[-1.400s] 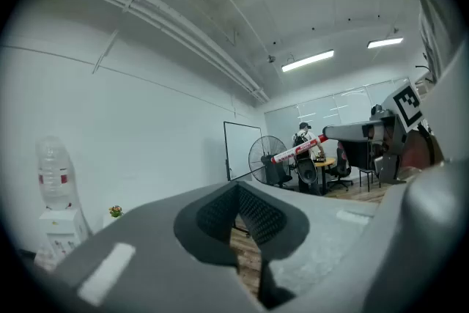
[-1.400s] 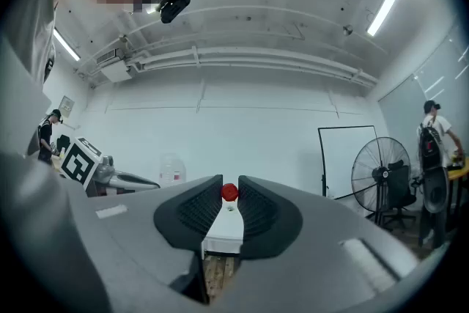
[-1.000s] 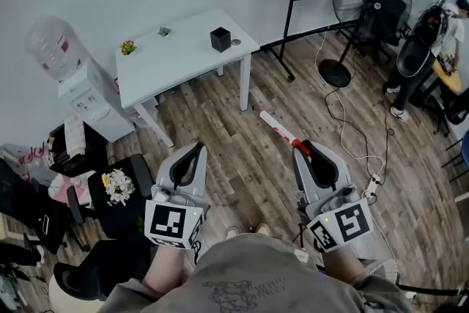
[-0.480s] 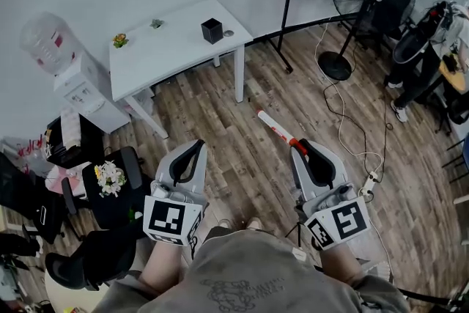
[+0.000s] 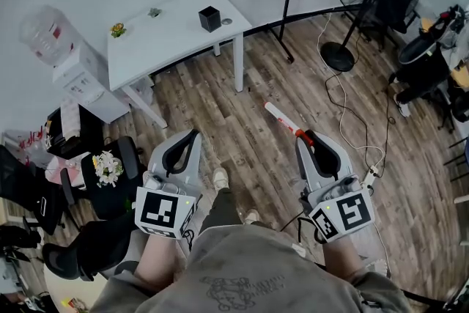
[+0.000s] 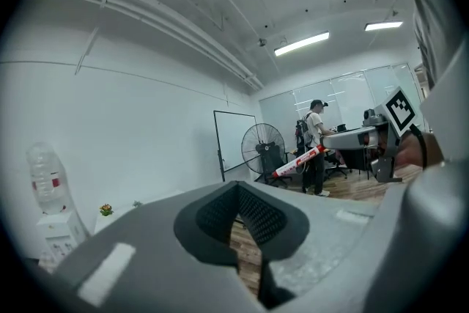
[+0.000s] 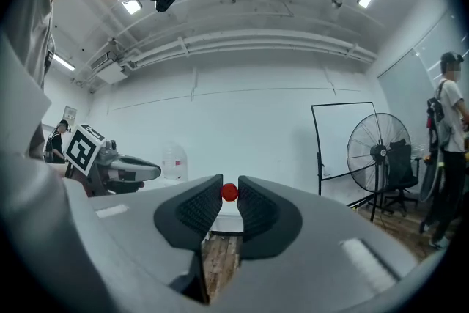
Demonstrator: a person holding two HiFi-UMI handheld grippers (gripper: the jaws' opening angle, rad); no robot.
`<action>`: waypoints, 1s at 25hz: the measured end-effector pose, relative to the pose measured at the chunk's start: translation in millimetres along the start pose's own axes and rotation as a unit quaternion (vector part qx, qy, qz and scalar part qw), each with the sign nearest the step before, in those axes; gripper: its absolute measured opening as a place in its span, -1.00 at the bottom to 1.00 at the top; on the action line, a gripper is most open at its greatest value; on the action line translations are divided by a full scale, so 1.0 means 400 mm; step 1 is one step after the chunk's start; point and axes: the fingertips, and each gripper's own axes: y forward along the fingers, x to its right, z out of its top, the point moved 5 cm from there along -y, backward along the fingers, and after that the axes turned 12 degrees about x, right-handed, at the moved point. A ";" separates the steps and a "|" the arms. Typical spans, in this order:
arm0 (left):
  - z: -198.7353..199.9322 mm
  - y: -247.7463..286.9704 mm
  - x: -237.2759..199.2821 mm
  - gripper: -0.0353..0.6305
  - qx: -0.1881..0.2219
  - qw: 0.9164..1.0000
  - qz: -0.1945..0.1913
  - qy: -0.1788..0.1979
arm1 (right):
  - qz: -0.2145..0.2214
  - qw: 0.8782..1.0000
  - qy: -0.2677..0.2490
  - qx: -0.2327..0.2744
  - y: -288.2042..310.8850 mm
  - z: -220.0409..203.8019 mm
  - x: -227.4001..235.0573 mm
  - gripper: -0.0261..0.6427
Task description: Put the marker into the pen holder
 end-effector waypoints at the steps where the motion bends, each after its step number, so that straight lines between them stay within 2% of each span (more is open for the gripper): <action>1: 0.001 0.003 -0.006 -0.89 0.001 1.000 0.003 0.001 | 0.001 1.000 -0.003 0.000 0.004 0.000 0.002 -0.64; 7: -0.030 0.034 -0.051 -0.89 0.001 1.000 0.010 -0.003 | 0.012 1.000 -0.012 -0.009 0.055 -0.020 0.003 -0.64; 13: -0.067 0.114 -0.127 -0.89 -0.001 1.000 0.008 -0.009 | 0.020 0.999 -0.021 -0.021 0.172 -0.052 0.030 -0.64; 25: -0.125 0.376 -0.458 -0.89 -0.006 1.000 -0.001 -0.016 | 0.028 0.998 -0.025 -0.040 0.577 -0.096 0.084 -0.64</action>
